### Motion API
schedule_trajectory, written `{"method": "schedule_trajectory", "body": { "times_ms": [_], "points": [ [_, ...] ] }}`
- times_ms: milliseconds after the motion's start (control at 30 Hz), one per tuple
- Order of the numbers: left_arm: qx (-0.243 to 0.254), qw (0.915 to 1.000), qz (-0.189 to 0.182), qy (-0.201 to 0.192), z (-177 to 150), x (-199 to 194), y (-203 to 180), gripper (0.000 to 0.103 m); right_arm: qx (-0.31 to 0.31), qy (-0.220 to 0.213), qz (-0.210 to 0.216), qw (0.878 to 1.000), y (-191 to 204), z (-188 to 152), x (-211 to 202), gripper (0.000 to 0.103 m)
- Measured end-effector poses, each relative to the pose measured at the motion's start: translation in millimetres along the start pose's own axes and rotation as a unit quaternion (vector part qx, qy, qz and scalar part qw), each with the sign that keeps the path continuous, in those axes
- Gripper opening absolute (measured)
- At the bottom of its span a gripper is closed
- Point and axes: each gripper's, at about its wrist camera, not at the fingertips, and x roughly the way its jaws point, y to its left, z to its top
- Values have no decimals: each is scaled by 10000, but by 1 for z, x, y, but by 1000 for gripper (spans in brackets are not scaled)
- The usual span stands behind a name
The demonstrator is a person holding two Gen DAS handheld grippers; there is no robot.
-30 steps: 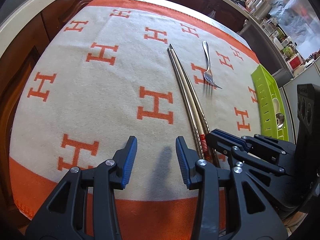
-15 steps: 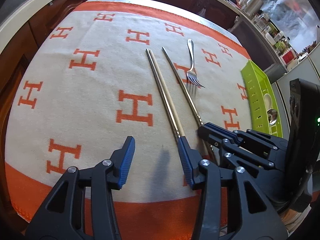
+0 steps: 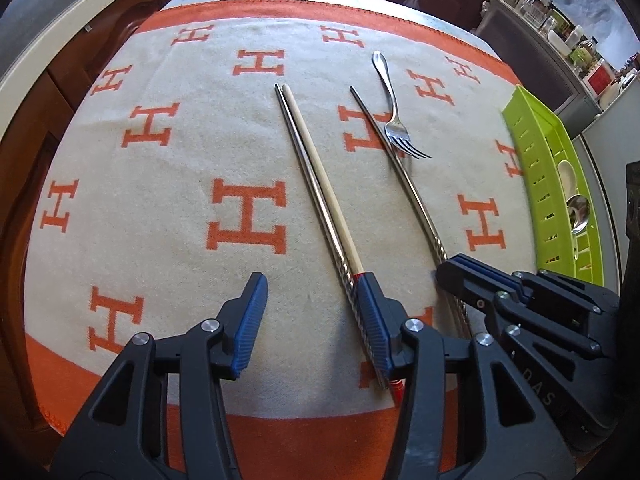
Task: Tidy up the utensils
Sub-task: 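Grasp a metal chopstick with the left tool while the right tool grasps another metal chopstick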
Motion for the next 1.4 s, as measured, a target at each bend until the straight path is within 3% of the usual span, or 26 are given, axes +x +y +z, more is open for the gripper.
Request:
{"method": "schedule_trajectory", "body": {
  "times_ms": [167,367,467,533,567,600,633,733,833,967,1133,1233,1400],
  "points": [
    [-34,9998,174,-7,2,1,-2,52,-30,-50,55,10000,-3,-2,-2,6],
    [8,9975,701,-38,2,5,-6,52,-114,-103,110,9998,-5,-6,-3,6],
    [0,9972,745,-54,3,7,-9,51,-191,-113,82,9997,-4,-6,-3,6],
    [-25,9976,690,-66,4,7,-10,41,-259,-127,61,9996,-3,-6,-2,6],
    [-26,9978,662,-89,5,6,-12,28,-289,-135,46,9995,-2,-6,-2,6],
    [-12,9979,635,-106,5,5,-13,9,-352,-144,16,9993,-1,-6,-2,5],
    [-29,9982,590,-84,6,5,-14,5,-388,-145,4,9991,1,-5,-1,5],
    [-196,9987,472,-68,5,3,-12,4,-342,-111,81,9993,0,-3,-1,5],
    [-493,9986,207,17,4,0,-1,4,-176,-100,432,9989,-4,-2,-3,5],
    [-779,9969,-15,72,1,-8,9,4,-98,-293,766,9966,0,-2,-17,5],
    [-798,9966,-159,-141,1,-29,6,4,-18,-610,983,9933,-1,-4,-43,5],
    [-637,9974,-232,-251,5,-40,-6,4,45,-617,950,9935,-6,-4,-48,5],
    [-522,9982,-257,-108,2,-36,-19,4,-175,-196,662,9975,-4,-10,-28,5]
  ]
}}
